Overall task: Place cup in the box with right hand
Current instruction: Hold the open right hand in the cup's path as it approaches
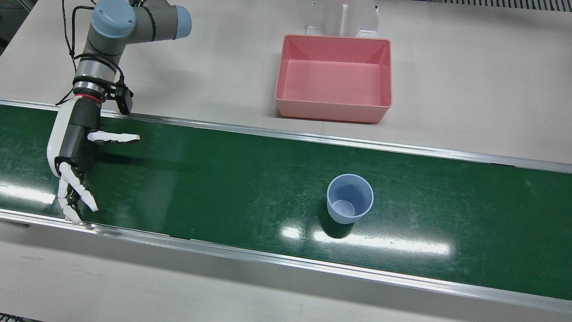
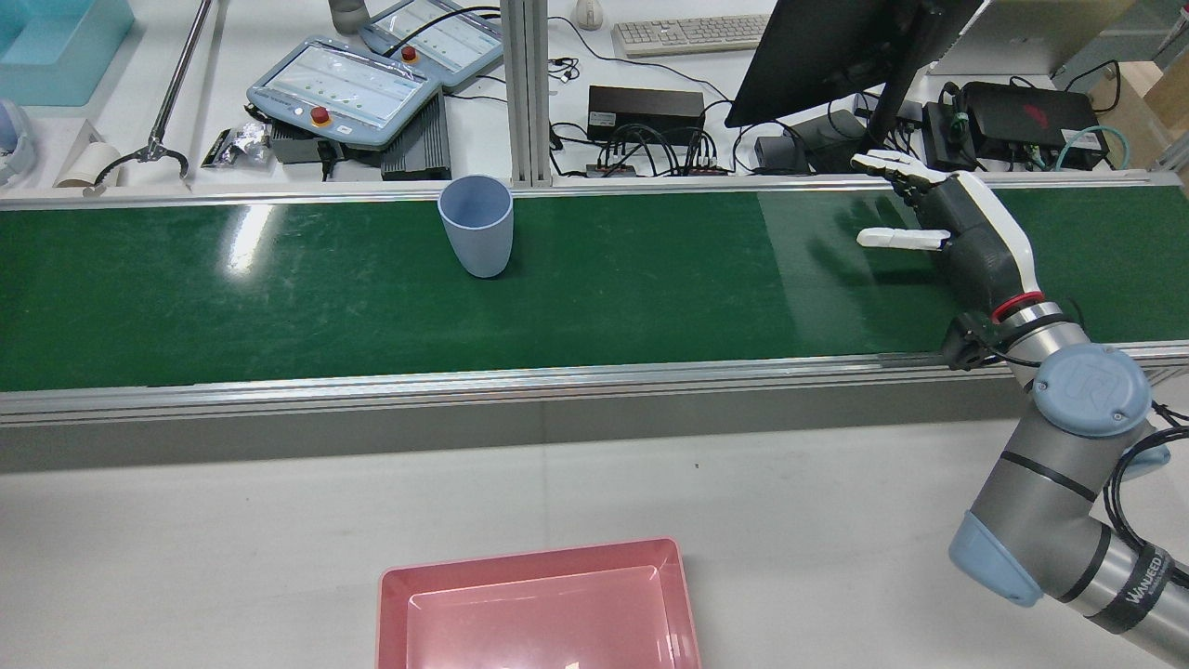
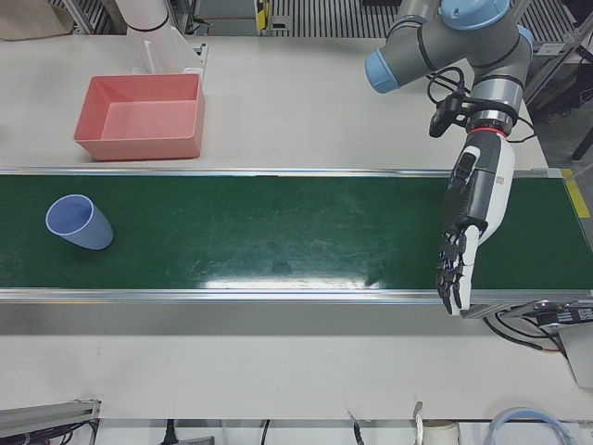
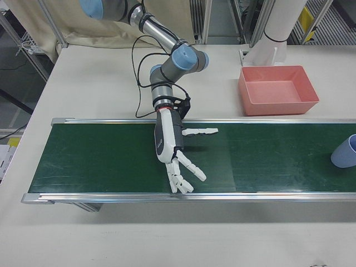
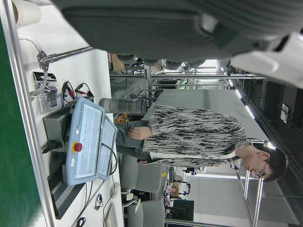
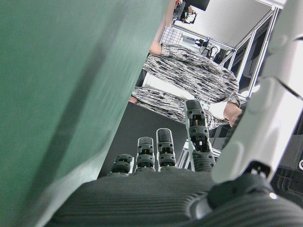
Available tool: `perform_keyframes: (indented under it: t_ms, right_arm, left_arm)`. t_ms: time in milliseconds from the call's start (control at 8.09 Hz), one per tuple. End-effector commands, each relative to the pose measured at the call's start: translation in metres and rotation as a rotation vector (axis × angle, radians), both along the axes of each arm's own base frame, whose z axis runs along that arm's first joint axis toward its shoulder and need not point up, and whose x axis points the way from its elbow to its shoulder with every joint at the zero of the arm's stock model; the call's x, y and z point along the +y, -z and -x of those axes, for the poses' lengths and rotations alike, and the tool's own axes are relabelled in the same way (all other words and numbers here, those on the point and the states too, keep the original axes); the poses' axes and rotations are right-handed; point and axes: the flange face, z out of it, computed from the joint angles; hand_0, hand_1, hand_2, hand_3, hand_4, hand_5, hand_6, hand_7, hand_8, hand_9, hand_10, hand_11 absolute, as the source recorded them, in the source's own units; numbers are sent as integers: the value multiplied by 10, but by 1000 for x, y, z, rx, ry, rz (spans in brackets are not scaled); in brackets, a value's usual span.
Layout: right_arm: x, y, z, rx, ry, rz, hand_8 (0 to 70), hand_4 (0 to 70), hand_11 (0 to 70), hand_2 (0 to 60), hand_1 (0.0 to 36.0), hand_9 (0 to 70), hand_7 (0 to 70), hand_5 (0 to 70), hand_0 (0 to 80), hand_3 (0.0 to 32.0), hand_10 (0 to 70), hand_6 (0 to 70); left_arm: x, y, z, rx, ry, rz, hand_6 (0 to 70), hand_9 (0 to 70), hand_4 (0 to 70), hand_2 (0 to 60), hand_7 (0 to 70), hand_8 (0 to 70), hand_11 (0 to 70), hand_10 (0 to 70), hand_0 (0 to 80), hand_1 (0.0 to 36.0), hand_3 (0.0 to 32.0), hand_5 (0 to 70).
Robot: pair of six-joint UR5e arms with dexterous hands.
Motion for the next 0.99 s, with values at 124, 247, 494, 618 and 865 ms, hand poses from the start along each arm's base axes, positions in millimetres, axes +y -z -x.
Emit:
perform_keyframes:
  t_ms: [124, 247, 494, 618, 865]
  right_arm:
    - [-2, -5, 2, 12, 0, 8, 75, 167, 72, 61, 74, 164, 268, 37, 457, 0, 42, 64]
    - [-2, -4, 2, 11, 0, 6, 77, 165, 72, 61, 76, 167, 269, 38, 458, 0, 42, 65]
    - [-2, -5, 2, 13, 0, 7, 74, 163, 66, 61, 77, 162, 265, 37, 457, 0, 38, 63]
    - [-2, -4, 2, 12, 0, 6, 76, 185, 66, 31, 67, 166, 269, 37, 464, 0, 39, 64]
    - [-2, -4, 2, 12, 0, 6, 76, 198, 65, 0, 58, 165, 269, 37, 470, 0, 38, 64]
  left_arm:
    - [0, 0, 0, 0, 0, -1, 0, 0, 0, 0, 0, 0, 0, 0, 0, 0, 0, 0]
    - [0, 1, 0, 0, 0, -3, 0, 0, 0, 0, 0, 0, 0, 0, 0, 0, 0, 0]
    - [0, 1, 0, 0, 0, -3, 0, 0, 0, 0, 0, 0, 0, 0, 0, 0, 0, 0]
    - [0, 1, 0, 0, 0, -1, 0, 0, 0, 0, 0, 0, 0, 0, 0, 0, 0, 0]
    - [0, 1, 0, 0, 0, -1, 0, 0, 0, 0, 0, 0, 0, 0, 0, 0, 0, 0]
